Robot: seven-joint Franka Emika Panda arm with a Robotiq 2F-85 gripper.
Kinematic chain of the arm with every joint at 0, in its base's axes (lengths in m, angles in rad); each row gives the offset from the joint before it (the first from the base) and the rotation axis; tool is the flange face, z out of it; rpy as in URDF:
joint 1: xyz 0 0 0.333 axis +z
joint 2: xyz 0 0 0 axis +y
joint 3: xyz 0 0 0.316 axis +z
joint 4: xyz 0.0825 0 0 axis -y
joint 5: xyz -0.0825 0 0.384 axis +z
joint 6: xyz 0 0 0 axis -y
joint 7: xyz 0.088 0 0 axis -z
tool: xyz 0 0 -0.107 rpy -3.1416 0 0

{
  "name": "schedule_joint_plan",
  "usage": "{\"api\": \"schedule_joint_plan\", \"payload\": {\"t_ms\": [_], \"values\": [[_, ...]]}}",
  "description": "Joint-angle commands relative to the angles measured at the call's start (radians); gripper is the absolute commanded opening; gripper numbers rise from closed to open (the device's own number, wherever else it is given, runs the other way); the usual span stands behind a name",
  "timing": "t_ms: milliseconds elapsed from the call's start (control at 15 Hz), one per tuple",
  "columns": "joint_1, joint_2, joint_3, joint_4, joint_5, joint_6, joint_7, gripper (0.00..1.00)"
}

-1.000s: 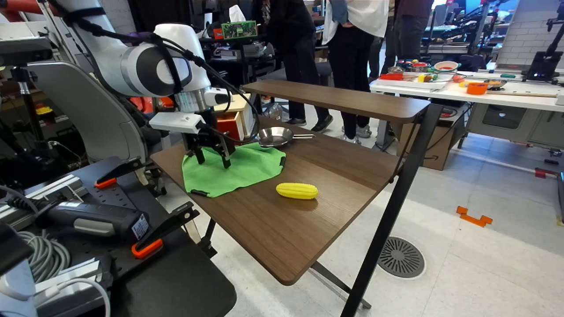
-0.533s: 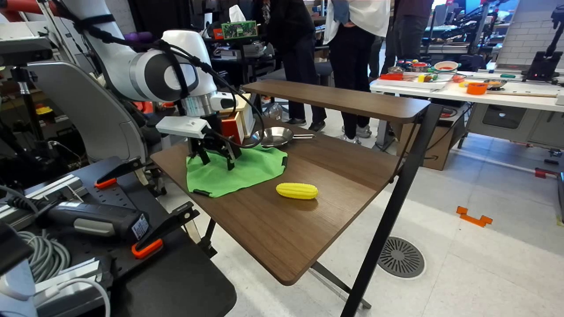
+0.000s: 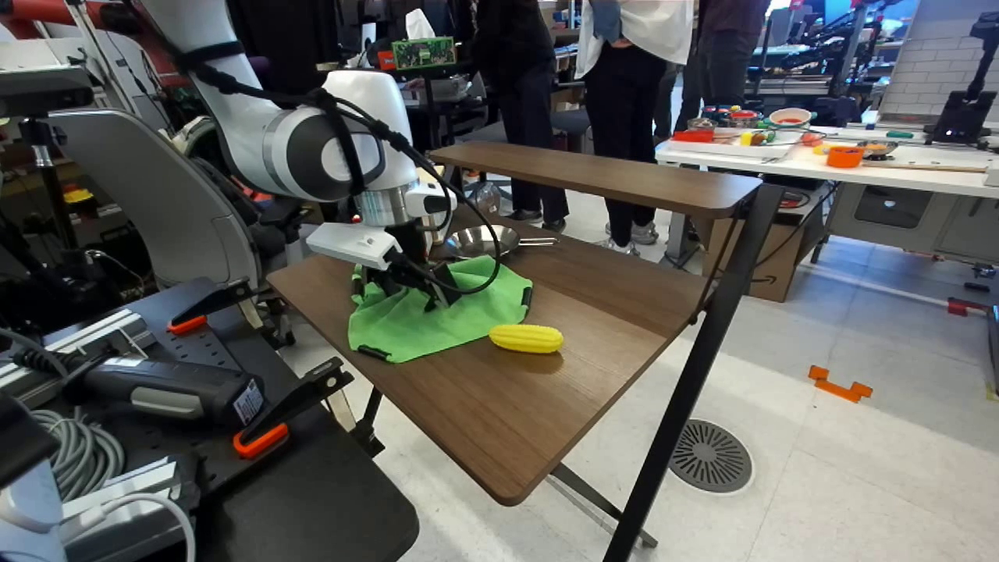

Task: Move the green towel to the right

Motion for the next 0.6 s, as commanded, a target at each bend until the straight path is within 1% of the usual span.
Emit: {"api": "schedule_joint_plan", "payload": {"t_ms": [0,333,533], "values": [[-0.037,0.042,-0.017,0.053,0.017,-0.018,-0.011,1.0],[-0.054,0.07,-0.068,0.119,0.016,-0.057,0.011,1.0],[-0.063,0.096,-0.083,0.169,0.02,-0.099,0.026,1.0]]}}
